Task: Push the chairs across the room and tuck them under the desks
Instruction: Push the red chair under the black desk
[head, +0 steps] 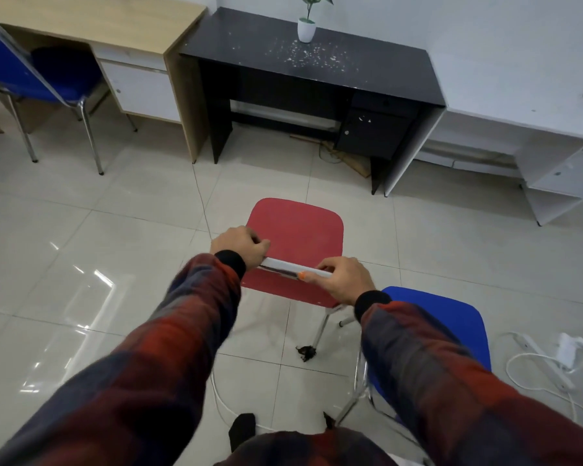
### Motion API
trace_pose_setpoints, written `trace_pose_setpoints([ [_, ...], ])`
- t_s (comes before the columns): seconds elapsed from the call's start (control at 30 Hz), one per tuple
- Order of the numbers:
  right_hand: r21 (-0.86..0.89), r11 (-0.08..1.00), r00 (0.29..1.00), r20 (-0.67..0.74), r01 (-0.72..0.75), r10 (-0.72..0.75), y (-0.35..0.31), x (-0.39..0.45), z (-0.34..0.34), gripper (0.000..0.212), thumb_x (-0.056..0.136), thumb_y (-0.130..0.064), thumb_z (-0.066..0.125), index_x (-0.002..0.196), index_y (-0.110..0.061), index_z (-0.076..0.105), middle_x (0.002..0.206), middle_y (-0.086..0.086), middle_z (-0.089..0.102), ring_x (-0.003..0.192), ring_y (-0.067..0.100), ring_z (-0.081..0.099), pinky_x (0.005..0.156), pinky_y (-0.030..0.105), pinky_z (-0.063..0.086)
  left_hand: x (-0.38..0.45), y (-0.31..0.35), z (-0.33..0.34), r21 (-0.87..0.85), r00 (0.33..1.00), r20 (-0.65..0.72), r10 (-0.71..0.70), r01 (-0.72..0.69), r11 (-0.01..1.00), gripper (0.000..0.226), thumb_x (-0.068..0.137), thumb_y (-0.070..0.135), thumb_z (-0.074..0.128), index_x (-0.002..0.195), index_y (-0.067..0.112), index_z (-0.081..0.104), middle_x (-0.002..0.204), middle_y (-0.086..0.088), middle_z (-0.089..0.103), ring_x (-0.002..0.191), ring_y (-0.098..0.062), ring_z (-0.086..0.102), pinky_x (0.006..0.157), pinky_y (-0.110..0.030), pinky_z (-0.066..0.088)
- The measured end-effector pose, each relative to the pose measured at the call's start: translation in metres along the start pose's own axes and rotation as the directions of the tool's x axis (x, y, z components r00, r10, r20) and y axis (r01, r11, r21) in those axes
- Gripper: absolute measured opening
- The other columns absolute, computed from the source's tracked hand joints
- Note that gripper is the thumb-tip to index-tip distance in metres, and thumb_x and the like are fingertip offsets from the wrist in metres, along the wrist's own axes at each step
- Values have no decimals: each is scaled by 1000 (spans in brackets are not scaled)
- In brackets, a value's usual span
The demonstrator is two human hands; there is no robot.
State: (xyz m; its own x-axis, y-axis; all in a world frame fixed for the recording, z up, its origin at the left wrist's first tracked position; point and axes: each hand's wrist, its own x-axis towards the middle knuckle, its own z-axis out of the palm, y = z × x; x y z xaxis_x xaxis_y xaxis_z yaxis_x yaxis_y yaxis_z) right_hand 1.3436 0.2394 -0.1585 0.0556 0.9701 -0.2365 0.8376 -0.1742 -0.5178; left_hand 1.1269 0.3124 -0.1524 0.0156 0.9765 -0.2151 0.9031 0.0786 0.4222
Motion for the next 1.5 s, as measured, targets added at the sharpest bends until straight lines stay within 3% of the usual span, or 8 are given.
trace_pose_setpoints([
  [0.17,6,999,999,-15,-36,36,2,2,4,64,63,-91,53,87,-34,70,81,-15,68,76,8,63,71,33,55,4,1,1,-1,1000,0,24,-24,1000,33,84,52,52,89,23,69,81,4,59,74,-20,54,70,-28,42],
  [0.4,-6,998,998,-14,-60,60,-22,6,22,66,69,-88,53,94,-30,73,83,-13,68,77,10,63,69,30,55,16,-21,-13,0,997,17,76,-76,997,32,84,52,52,85,24,66,82,5,64,73,-19,55,67,-27,41],
  [0.53,-26,997,997,-40,-66,65,-56,1,47,78,66,-94,43,92,-27,73,80,-12,69,74,10,63,70,36,57,26,-55,-34,39,995,39,96,-97,994,31,84,48,53,88,23,71,80,4,64,76,-20,58,67,-27,41],
  [0.73,-41,998,993,-105,-52,47,-98,-6,77,72,74,-88,46,88,-23,73,76,-8,68,69,13,62,66,35,56,38,-95,-52,50,995,3,96,-97,994,25,83,42,55,85,24,72,88,-1,69,77,-23,55,68,-29,42],
  [1.23,2,997,997,-21,-76,76,-13,20,-3,85,55,-96,46,94,-27,78,84,-12,72,79,11,67,77,40,58,29,-4,-4,14,995,21,93,-94,996,37,83,52,51,88,21,71,83,2,65,75,-22,58,69,-28,46],
  [1.5,-32,999,1000,-13,28,-29,-31,37,14,70,74,-85,53,92,-23,78,77,-11,71,71,10,64,64,30,54,57,-29,-19,66,999,8,34,-35,997,28,83,42,54,84,20,71,81,-1,65,74,-24,55,65,-28,39],
])
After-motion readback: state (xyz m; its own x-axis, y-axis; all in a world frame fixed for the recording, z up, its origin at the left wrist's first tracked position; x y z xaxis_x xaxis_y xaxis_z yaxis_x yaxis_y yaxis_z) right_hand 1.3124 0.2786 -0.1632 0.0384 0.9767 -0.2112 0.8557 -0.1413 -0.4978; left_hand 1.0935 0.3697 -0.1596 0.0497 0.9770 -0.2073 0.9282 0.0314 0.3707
